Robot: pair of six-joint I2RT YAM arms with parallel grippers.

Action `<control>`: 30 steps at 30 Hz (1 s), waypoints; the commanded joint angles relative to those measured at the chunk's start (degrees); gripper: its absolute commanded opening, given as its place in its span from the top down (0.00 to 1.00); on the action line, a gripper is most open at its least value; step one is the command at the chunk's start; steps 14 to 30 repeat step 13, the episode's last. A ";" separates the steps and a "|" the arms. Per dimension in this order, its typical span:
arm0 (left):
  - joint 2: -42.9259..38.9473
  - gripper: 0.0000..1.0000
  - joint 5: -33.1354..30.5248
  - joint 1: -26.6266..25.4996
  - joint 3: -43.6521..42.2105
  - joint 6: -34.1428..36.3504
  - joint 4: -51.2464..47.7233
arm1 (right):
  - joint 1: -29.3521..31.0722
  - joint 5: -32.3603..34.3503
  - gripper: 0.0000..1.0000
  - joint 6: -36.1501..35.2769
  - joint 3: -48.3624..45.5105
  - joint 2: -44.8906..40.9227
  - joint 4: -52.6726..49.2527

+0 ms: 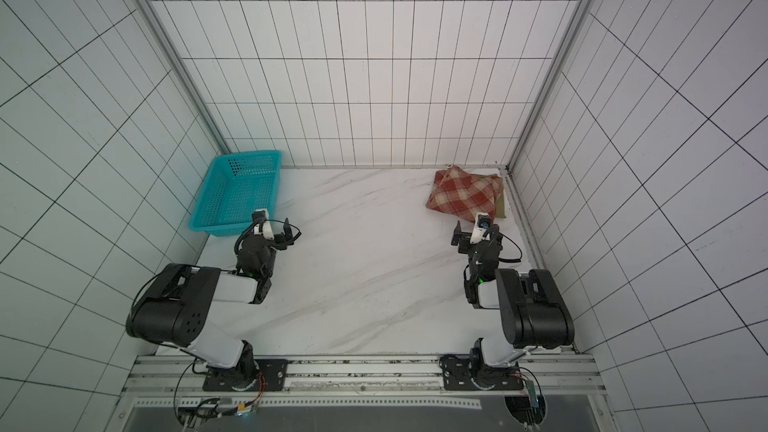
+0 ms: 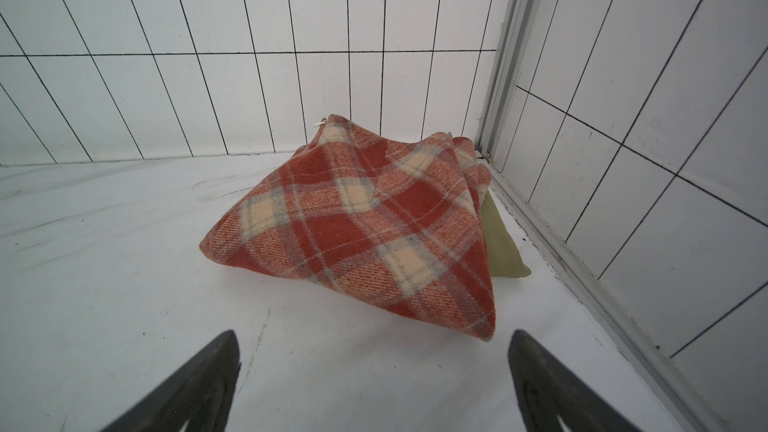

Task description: Fold and stack the skirts

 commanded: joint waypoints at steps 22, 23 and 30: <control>-0.15 0.03 0.85 0.08 0.23 0.73 0.69 | -1.51 -2.74 0.00 0.34 -1.07 -0.08 1.51; -0.15 0.03 0.85 0.08 0.23 0.73 0.69 | -1.51 -2.74 0.00 0.34 -1.07 -0.08 1.51; -0.15 0.03 0.85 0.08 0.23 0.73 0.69 | -1.51 -2.74 0.00 0.34 -1.07 -0.08 1.51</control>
